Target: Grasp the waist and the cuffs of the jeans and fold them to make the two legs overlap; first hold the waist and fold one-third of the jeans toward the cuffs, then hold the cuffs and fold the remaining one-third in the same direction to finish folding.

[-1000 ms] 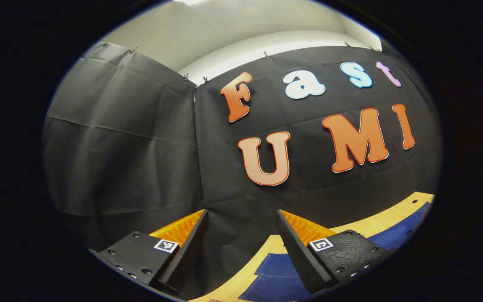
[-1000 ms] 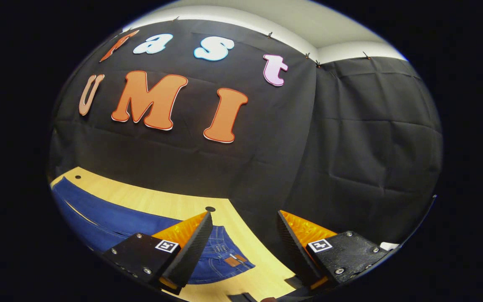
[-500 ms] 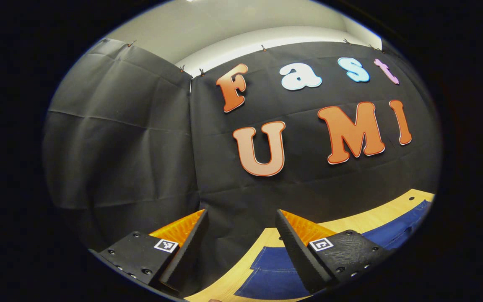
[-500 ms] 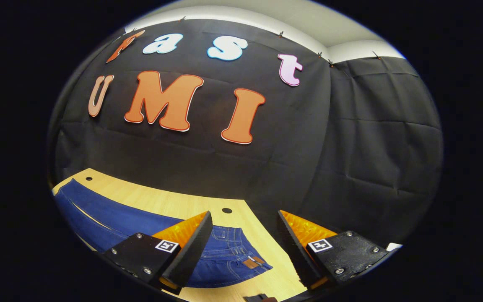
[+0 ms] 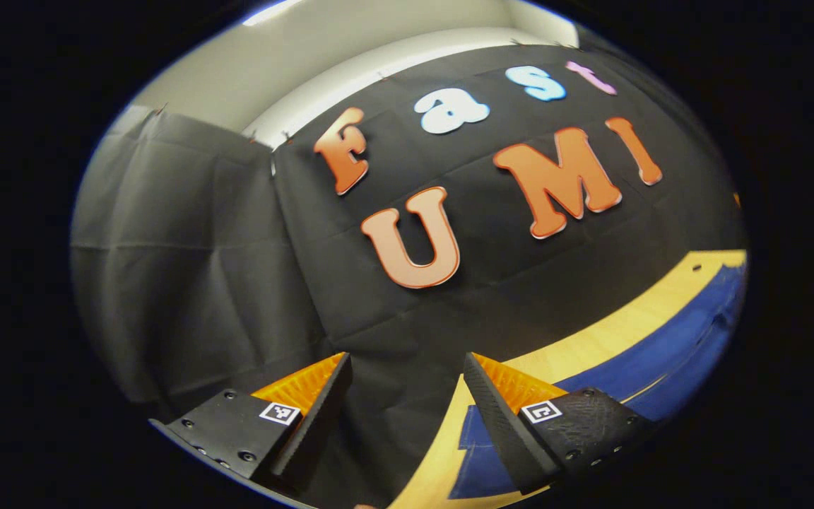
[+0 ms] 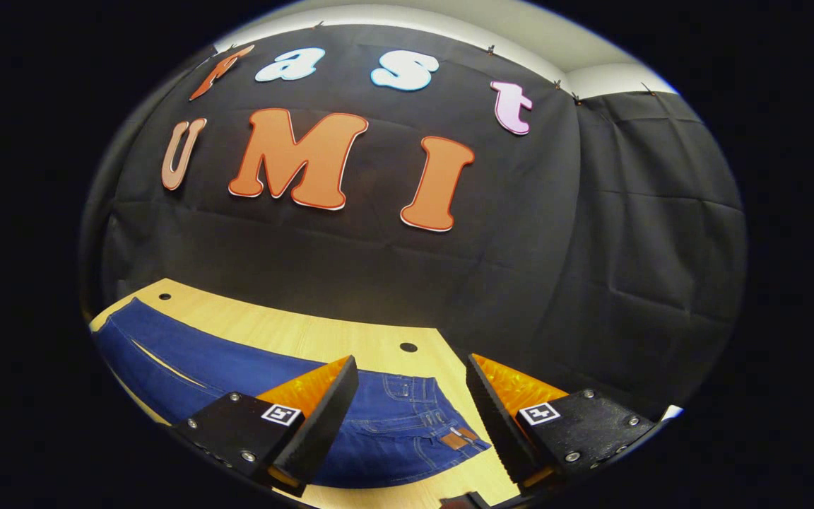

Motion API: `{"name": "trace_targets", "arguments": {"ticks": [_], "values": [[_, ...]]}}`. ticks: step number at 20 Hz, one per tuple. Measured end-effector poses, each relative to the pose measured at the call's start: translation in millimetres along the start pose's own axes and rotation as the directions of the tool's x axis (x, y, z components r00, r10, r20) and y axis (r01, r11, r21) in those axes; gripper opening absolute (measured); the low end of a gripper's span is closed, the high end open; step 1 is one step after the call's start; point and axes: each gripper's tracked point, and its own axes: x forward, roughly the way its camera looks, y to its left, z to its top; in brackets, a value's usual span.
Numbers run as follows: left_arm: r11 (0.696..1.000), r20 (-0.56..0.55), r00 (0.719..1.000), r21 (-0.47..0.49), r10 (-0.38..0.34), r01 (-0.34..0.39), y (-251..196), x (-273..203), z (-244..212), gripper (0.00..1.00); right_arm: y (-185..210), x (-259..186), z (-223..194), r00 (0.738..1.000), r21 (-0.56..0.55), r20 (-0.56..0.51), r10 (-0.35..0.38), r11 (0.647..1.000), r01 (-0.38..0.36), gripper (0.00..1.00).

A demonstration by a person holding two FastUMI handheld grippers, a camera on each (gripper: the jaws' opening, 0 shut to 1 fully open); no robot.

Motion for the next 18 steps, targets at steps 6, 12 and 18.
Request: {"name": "trace_targets", "arguments": {"ticks": [6, 12, 18], "values": [[0.875, -0.016, 0.976, 0.441, -0.216, 0.201, -55, -32, -46, 1.00, 26, 11, -14, 0.998, -0.003, -0.033, 0.044, 0.999, -0.044, 0.96], [0.690, -0.195, 0.896, 0.580, -0.399, 0.433, -112, -61, -133, 0.97, 44, 17, -35, 0.994, -0.019, -0.078, 0.073, 0.997, -0.075, 0.96], [0.513, -0.387, 0.798, 0.618, -0.461, 0.596, -140, -75, -225, 0.98, 40, 18, -48, 0.992, -0.024, -0.113, 0.061, 0.998, -0.064, 0.96]]}}
